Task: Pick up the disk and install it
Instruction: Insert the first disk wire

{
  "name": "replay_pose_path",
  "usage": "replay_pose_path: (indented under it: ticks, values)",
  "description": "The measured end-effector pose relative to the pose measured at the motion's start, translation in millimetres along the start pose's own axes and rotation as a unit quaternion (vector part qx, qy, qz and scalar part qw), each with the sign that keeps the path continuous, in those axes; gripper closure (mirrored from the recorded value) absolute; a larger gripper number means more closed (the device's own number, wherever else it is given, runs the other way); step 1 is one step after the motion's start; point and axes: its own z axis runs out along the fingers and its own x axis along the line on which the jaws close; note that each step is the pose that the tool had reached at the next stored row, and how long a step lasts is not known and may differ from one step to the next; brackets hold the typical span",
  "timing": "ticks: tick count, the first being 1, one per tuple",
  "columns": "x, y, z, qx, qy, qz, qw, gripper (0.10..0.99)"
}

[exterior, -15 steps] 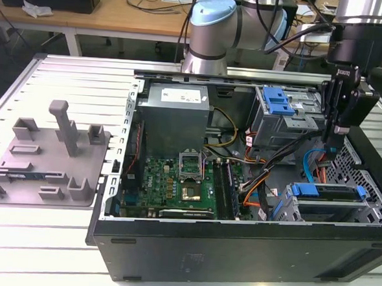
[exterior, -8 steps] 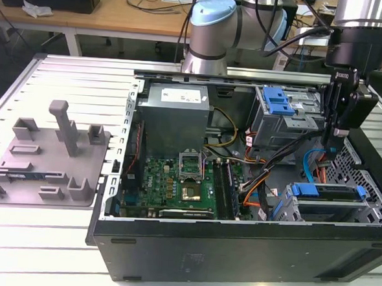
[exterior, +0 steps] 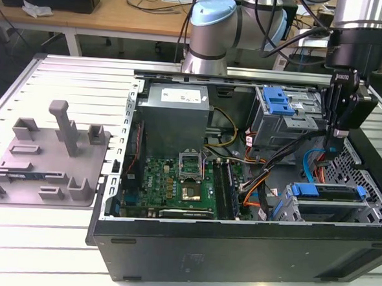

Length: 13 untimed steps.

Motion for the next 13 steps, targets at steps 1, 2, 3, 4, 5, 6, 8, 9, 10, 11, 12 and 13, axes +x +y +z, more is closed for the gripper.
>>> replay_pose_path:
  ticks: [1, 2, 3, 4, 5, 6, 8, 9, 10, 11, 12, 13]
  values:
    - [-0.1, 0.0, 0.1, 0.0001, 0.0002, 0.000, 1.0000, 0.922]
    - [-0.1, 0.0, 0.2, 0.0001, 0.0004, 0.000, 1.0000, 0.922]
    - [-0.1, 0.0, 0.2, 0.0001, 0.0006, 0.000, 1.0000, 0.922]
    - [-0.2, 0.0, 0.2, 0.0001, 0.0006, 0.000, 1.0000, 0.922]
    - [-0.2, 0.0, 0.2, 0.0002, 0.0008, 0.000, 1.0000, 0.922]
    - [-0.2, 0.1, 0.2, 0.0002, 0.0009, 0.000, 1.0000, 0.922]
    - [-0.1, -0.9, 0.4, 0.0000, 0.0008, 0.000, 1.0000, 0.922]
    - [0.4, -2.0, 0.4, -0.0002, 0.0006, 0.000, 1.0000, 0.922]
    - [1.1, -3.2, 0.1, -0.0004, 0.0001, 0.000, 1.0000, 0.922]
    - [1.9, -4.4, -0.4, -0.0005, -0.0004, 0.000, 1.0000, 0.922]
    - [2.8, -5.3, -0.7, -0.0007, -0.0007, 0.000, 1.0000, 0.922]
    - [4.0, -6.3, -0.9, -0.0008, -0.0015, 0.000, 1.0000, 0.922]
